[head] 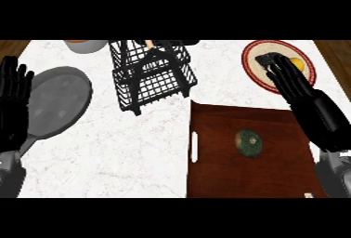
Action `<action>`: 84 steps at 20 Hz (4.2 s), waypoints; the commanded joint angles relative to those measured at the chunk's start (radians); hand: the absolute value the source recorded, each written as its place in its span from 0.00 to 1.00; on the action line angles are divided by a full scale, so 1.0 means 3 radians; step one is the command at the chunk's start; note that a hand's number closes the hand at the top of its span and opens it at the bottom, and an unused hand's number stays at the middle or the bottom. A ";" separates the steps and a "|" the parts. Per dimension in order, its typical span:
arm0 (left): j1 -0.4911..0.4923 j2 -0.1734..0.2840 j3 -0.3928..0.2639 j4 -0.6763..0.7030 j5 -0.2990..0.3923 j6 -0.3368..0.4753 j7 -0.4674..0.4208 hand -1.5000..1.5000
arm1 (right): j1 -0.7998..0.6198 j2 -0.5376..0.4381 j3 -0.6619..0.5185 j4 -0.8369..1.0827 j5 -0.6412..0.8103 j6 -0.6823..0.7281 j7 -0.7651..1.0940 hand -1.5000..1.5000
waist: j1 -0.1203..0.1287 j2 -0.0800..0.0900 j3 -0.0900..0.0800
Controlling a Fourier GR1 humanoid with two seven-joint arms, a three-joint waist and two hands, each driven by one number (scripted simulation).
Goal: Pick the squash from the tray and place it in the tiered basket
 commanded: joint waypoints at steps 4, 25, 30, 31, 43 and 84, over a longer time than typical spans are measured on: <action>0.0053 -0.0148 -0.0409 0.0106 0.0189 -0.0396 0.0382 0.50 | 0.0433 0.0007 -0.0317 -0.0105 -0.0172 0.0554 -0.1268 1.00 | -0.0163 0.0112 0.0029; 0.0081 -0.0483 -0.0773 0.0478 0.0275 -0.0752 0.0562 0.50 | 0.2186 -0.0060 -0.0688 -0.0316 0.1971 -0.0883 -0.2114 0.00 | -0.0165 0.0084 -0.0014; 0.0005 -0.0522 -0.0833 0.0360 0.0210 -0.0672 0.0725 0.50 | 0.2526 -0.0043 -0.0485 -0.1213 0.2656 -0.1069 -0.1022 0.00 | -0.0087 0.0088 -0.0009; 0.0001 -0.0508 -0.0829 0.0355 0.0202 -0.0703 0.0701 0.50 | 0.2628 -0.0037 -0.0412 -0.1403 0.2810 -0.1046 -0.0848 0.00 | -0.0082 0.0090 -0.0008; -0.0022 -0.0671 -0.0845 0.0429 0.0082 -0.0763 0.0677 0.50 | 0.1993 0.0628 0.0806 -0.1736 0.4603 -0.0412 0.1177 0.00 | 0.0014 0.0105 0.0005; 0.0101 -0.1068 -0.0230 0.0242 -0.0360 -0.1286 0.0897 0.50 | 0.1255 0.1105 0.0320 0.0157 0.4601 -0.1170 0.0794 0.00 | -0.0008 0.0099 0.0010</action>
